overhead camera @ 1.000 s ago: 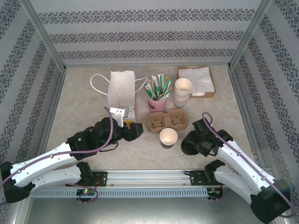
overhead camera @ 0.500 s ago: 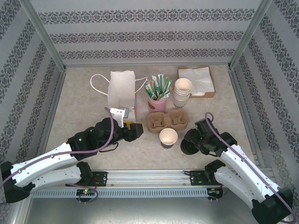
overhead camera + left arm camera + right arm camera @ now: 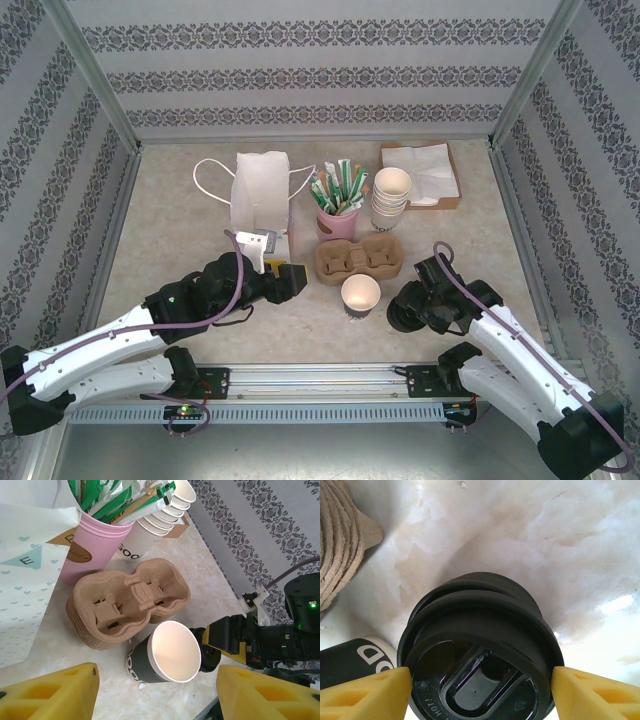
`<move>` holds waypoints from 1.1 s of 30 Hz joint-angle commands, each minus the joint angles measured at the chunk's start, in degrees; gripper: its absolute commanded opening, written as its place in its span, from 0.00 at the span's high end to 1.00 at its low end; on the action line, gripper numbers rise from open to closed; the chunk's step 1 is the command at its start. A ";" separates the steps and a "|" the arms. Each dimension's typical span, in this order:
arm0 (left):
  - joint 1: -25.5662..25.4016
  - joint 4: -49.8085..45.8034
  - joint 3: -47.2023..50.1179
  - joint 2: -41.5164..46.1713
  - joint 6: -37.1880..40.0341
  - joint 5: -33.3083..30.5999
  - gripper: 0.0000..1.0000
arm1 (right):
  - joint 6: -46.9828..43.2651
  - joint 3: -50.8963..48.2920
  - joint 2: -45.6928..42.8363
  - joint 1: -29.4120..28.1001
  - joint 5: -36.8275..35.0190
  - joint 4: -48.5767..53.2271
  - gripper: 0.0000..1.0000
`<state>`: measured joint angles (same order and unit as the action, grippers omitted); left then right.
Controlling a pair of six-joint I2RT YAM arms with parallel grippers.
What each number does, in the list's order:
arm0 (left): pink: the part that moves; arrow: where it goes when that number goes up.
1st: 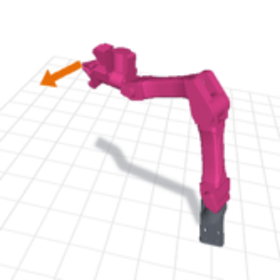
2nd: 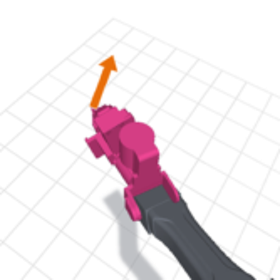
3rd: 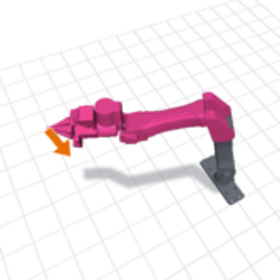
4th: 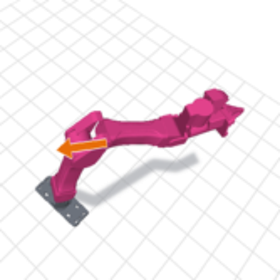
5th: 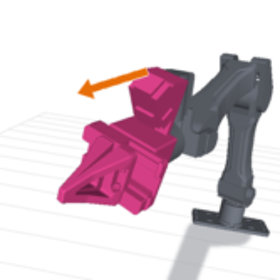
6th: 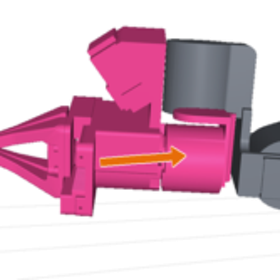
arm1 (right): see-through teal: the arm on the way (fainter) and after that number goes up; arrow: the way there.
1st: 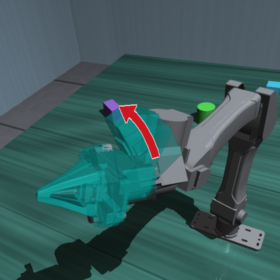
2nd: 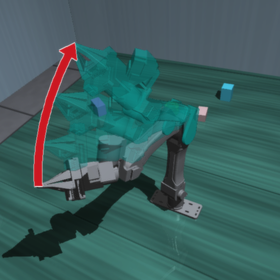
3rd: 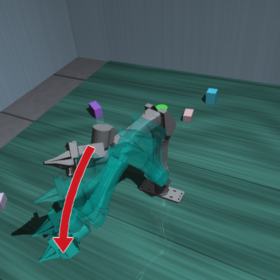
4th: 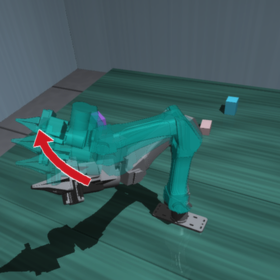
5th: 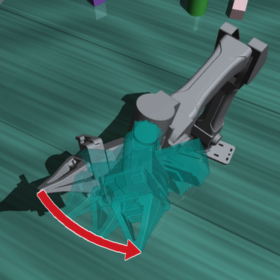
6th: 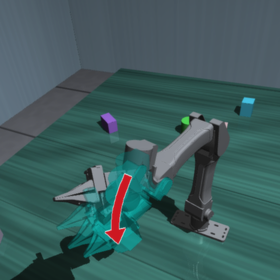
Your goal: Pack the takeout coffee
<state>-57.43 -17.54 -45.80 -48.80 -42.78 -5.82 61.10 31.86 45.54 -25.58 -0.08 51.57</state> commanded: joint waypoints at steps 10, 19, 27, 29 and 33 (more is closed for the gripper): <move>-0.93 2.45 1.01 0.37 -1.09 1.25 0.36 | -0.51 0.92 -0.19 0.53 -0.32 1.36 0.22; -0.93 3.56 1.45 0.10 -1.56 1.88 0.36 | -0.09 1.32 0.07 0.18 0.16 -0.02 0.22; -0.93 4.22 1.62 -0.53 -1.76 2.22 0.36 | 1.28 2.11 0.08 -1.89 -0.29 -0.54 0.21; -0.93 4.29 1.66 -0.62 -1.83 2.31 0.36 | 1.63 2.07 0.05 -2.19 -0.52 -0.75 0.21; -0.93 4.32 1.65 -0.77 -1.87 2.31 0.36 | 1.56 1.76 0.89 -2.45 -1.24 -0.80 0.21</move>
<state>-57.43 -15.77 -44.62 -49.45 -44.01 -4.25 61.71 32.51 45.84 -27.27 -0.12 50.65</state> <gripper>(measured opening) 0.641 0.792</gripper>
